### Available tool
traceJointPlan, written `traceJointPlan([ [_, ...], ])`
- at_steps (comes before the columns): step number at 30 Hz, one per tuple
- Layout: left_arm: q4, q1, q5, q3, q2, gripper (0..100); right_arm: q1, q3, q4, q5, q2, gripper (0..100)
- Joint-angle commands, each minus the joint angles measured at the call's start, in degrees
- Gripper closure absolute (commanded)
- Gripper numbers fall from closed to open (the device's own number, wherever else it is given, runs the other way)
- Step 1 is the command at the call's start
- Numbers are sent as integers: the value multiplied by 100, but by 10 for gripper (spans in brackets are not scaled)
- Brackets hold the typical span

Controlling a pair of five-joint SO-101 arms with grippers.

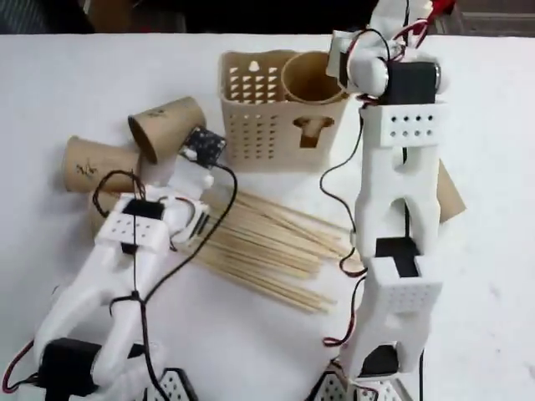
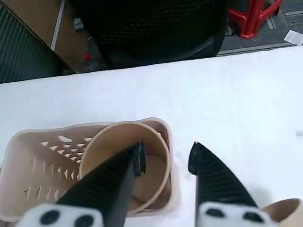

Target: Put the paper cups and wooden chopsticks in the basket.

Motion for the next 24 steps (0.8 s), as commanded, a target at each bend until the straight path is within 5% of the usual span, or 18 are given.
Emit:
traceJointPlan([
  [1,-97,75,-9,-26,-259,865,-84,-132,13,-9,-321,840],
  [5,-97,66,-9,-18,-259,865,22,-185,400,35,-382,840],
  [9,-97,66,-9,-18,-259,865,163,-202,1218,835,-523,840],
  [17,-97,48,-18,-26,-259,865,1578,1609,1182,1477,-1068,840],
  [24,-97,66,-18,-26,-259,865,1974,2857,611,1732,-646,792],
])
